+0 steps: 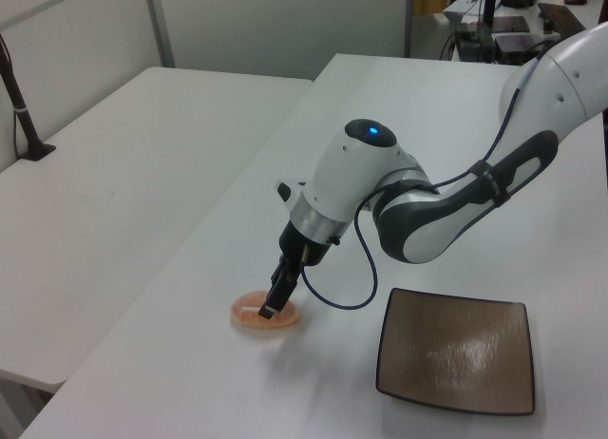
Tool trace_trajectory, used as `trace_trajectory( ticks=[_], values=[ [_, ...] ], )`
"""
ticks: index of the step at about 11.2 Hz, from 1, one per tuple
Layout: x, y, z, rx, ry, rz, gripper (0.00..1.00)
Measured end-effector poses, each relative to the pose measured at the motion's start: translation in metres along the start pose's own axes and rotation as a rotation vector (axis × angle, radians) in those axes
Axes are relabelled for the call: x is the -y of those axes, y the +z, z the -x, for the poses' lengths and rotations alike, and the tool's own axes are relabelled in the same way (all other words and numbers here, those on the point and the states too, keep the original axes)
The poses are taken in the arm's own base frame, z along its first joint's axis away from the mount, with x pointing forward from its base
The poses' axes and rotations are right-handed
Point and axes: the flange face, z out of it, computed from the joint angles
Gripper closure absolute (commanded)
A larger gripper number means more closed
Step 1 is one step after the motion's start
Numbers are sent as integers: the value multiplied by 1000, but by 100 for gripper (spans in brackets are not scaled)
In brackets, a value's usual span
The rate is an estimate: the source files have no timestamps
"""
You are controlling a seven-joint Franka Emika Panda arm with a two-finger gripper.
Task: Bread is placed on a ceramic plate
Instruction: 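Lower the gripper onto the bread roll and close on it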
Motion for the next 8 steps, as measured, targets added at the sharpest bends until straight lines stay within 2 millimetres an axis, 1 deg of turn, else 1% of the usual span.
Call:
trace_trajectory(
  ticks=[3, 4, 7, 8],
  values=[
    [4, 10, 8, -1, -40, 34, 0],
    [7, 12, 11, -4, -41, 47, 5],
    [11, 16, 15, -12, -55, 68, 48],
    [11, 16, 15, -12, -55, 68, 56]
  ],
)
